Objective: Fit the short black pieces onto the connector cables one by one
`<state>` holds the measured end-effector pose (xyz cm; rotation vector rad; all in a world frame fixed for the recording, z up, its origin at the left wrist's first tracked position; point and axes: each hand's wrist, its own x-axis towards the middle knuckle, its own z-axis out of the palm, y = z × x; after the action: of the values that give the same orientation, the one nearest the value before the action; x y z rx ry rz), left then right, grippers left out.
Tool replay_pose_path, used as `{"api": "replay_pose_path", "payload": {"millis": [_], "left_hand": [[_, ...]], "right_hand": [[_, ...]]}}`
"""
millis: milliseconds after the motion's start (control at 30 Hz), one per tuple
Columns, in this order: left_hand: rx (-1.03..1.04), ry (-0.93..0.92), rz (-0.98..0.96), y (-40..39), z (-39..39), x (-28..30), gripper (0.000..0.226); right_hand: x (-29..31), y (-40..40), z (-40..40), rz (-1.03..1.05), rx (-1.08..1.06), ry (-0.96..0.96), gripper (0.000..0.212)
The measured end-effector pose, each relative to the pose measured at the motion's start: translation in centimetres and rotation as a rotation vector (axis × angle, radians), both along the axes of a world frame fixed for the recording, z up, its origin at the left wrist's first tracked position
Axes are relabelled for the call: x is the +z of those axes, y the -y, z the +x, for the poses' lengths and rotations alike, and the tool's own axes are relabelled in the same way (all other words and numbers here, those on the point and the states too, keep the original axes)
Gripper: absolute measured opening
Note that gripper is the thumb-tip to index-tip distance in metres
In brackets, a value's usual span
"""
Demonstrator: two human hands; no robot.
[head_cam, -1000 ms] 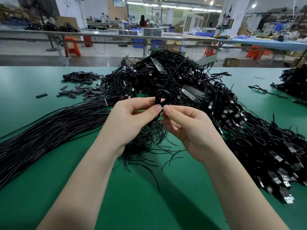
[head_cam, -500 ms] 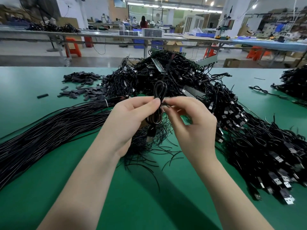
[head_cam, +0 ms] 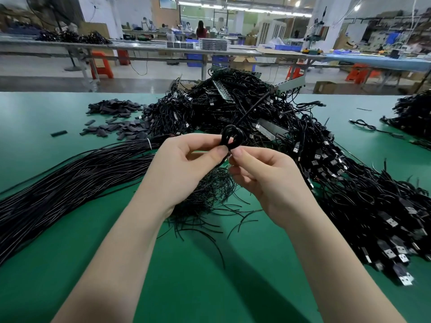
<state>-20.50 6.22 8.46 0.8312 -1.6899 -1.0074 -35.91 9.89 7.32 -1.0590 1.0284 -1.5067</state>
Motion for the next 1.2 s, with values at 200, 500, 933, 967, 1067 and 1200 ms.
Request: {"api": "replay_pose_path", "payload": {"millis": [200,500,933,967,1067,1200], "left_hand": [[0.104,-0.005,-0.095,-0.3,-0.6,-0.2,0.007],[0.079,-0.086,0.217,0.3,-0.4,-0.5,0.006],[0.048,-0.027,-0.089,0.0,-0.4,-0.4,0.020],[0.042,-0.026,-0.094,0.0,-0.3,-0.3,0.021],[0.011,-0.034,-0.102,0.1,0.0,0.0,0.025],[-0.022,-0.026,-0.087,0.2,0.2,0.1,0.021]], "right_hand": [[-0.4,0.0,0.1,-0.261,-0.155,-0.279,0.007],[-1.3,0.4,0.4,-0.641,-0.484,-0.831,0.008],[0.4,-0.2,0.0,0.065,0.035,0.047,0.011],[0.4,-0.3,0.2,0.075,0.055,0.084,0.011],[0.6,-0.4,0.3,0.136,0.127,0.207,0.009],[0.4,-0.4,0.6,0.032,0.051,0.211,0.004]]}}
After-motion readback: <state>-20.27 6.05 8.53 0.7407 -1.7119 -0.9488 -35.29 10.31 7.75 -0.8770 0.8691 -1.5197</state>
